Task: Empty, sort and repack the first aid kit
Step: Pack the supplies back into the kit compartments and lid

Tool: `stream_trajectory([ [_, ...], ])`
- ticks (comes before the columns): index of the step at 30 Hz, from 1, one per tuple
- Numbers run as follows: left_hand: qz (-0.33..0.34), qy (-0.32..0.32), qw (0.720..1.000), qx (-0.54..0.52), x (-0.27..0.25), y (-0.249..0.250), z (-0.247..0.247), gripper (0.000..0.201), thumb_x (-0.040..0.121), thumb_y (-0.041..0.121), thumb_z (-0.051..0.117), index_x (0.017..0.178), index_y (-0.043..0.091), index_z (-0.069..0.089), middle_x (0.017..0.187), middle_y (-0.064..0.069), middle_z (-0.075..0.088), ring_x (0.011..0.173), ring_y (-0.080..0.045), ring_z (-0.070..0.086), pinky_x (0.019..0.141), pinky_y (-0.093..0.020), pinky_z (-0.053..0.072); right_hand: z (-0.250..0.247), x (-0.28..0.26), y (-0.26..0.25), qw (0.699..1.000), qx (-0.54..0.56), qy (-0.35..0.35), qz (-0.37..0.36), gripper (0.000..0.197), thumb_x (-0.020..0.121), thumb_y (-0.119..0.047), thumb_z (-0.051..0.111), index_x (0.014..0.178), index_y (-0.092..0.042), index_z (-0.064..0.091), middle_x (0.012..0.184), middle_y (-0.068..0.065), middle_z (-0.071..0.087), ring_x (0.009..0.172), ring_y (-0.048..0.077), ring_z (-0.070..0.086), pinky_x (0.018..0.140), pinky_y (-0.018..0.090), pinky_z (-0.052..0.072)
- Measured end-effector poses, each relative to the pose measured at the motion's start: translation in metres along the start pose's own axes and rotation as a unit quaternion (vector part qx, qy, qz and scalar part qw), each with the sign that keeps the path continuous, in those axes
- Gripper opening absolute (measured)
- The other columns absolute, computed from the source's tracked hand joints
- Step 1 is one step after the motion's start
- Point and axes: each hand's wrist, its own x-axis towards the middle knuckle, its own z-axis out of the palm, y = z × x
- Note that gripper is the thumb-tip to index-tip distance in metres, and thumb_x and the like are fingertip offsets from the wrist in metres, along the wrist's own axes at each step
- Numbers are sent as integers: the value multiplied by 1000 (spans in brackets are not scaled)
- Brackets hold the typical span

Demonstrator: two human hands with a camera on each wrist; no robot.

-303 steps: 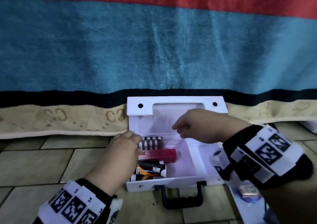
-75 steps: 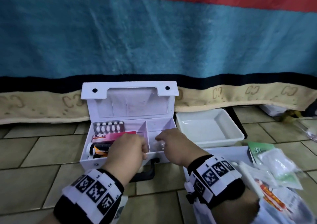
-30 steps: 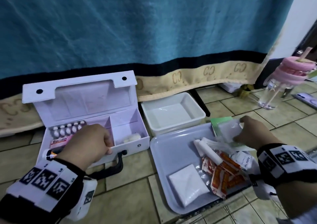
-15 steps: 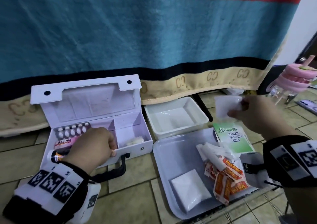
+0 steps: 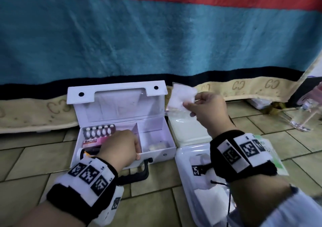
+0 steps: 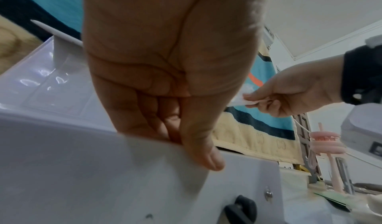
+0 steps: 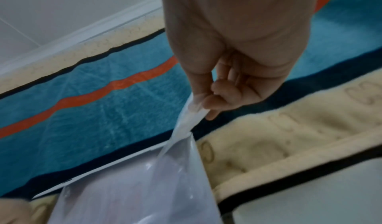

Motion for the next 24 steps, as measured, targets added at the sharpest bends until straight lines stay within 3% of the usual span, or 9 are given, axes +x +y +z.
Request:
stream_trajectory([
  [3, -2, 1, 1000, -6, 0, -2, 0, 22, 69, 22, 80, 58, 29, 62, 84, 6, 70, 84, -13, 64, 74, -22, 47, 30, -1, 5, 999, -23, -31, 22, 29, 80, -8, 69, 64, -22, 49, 67, 6, 58, 63, 30, 63, 64, 39, 52],
  [5, -1, 1, 1000, -10, 1, -3, 0, 22, 69, 22, 80, 59, 30, 61, 85, 6, 71, 84, -13, 64, 74, -21, 48, 47, -4, 9, 997, -68, -39, 19, 26, 80, -8, 63, 61, -21, 51, 78, 14, 67, 79, 36, 67, 76, 45, 56],
  [9, -1, -2, 1000, -12, 1, -4, 0, 22, 70, 20, 79, 60, 28, 62, 86, 6, 72, 86, -13, 65, 80, -27, 52, 69, -15, 12, 974, -203, -98, -7, 19, 83, -3, 54, 68, -14, 58, 83, 12, 64, 75, 28, 62, 64, 28, 50],
  [11, -2, -5, 1000, -15, 2, -4, 1, 18, 71, 19, 78, 65, 29, 64, 86, 5, 71, 86, -14, 65, 80, -28, 53, 76, -23, 12, 956, -267, -120, -10, 16, 83, -4, 53, 91, -13, 64, 98, 10, 63, 85, 27, 62, 71, 28, 50],
  [13, 0, -7, 1000, -18, 2, -5, 1, 15, 71, 19, 78, 68, 29, 67, 85, 5, 71, 86, -14, 64, 79, -28, 53, 81, -27, 14, 943, -307, -127, -12, 30, 84, -4, 52, 111, -15, 58, 110, 8, 61, 96, 28, 62, 78, 31, 52],
  [20, -2, -4, 1000, -19, 3, -8, 3, 9, 71, 19, 78, 77, 24, 73, 88, 3, 71, 88, -17, 64, 82, -32, 54, 93, -23, 14, 868, -460, -184, -36, 20, 89, -3, 45, 103, -14, 55, 117, 8, 59, 105, 26, 60, 71, 28, 41],
  [22, -2, -2, 1000, -22, 4, -8, 4, 9, 71, 18, 78, 75, 24, 73, 87, 3, 72, 87, -17, 64, 82, -33, 54, 95, -23, 14, 864, -467, -183, -40, 22, 89, -9, 53, 112, -13, 53, 119, 8, 58, 107, 26, 59, 72, 29, 41],
  [24, -2, 1, 1000, -25, 4, -8, 4, 9, 71, 18, 78, 74, 25, 73, 86, 4, 71, 87, -16, 64, 81, -32, 54, 96, -22, 17, 876, -450, -166, -51, 40, 86, -11, 62, 122, -14, 46, 121, 9, 53, 105, 27, 59, 73, 31, 45],
])
